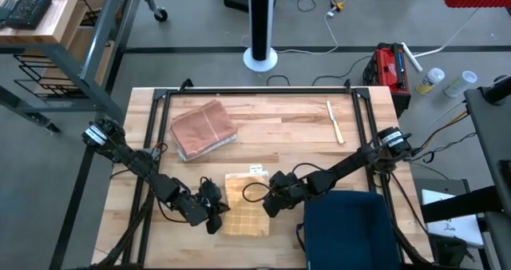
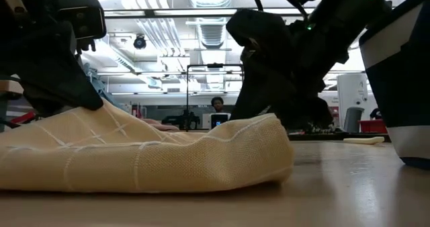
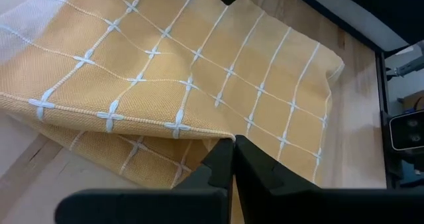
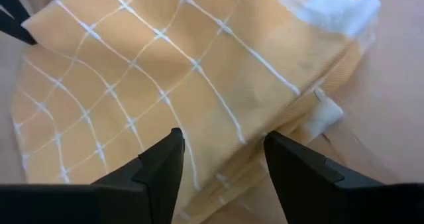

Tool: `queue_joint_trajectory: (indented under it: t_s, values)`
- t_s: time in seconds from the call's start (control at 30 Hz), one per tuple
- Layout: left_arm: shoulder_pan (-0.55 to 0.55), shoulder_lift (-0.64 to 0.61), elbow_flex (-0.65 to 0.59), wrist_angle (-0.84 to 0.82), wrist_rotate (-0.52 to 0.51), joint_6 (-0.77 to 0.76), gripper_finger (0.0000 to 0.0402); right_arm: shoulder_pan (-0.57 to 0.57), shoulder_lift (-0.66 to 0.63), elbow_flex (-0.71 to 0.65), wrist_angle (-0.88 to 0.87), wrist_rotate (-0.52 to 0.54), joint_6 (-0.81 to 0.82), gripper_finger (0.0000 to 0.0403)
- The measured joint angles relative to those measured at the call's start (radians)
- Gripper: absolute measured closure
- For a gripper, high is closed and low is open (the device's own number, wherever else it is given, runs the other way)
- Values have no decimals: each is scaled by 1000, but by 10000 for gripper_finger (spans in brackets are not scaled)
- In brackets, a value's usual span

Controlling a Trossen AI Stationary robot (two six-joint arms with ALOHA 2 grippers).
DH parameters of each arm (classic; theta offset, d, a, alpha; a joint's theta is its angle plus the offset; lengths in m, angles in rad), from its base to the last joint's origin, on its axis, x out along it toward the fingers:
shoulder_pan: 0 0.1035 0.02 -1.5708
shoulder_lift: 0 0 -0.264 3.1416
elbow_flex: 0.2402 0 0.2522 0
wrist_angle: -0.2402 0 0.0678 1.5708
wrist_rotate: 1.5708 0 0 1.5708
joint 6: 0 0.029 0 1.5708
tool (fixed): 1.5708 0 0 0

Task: Fold towel
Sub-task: Fold the yellow towel

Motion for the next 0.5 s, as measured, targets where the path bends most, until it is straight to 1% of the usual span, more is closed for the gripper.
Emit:
queue_joint_trajectory:
  t_s: [0.2, 0.3, 0.37, 0.5]
  values:
    - [0, 0, 0, 1, -9, -5, 400, -14, 0, -11, -2, -1, -14, 203]
    - [0, 0, 0, 1, -16, -16, 398, -23, 0, -10, 3, -2, -61, 210]
    - [0, 0, 0, 1, -17, -21, 399, -28, 0, -10, 16, -3, -110, 221]
    - [0, 0, 0, 1, -39, -22, 400, -35, 0, -10, 38, -6, -146, 256]
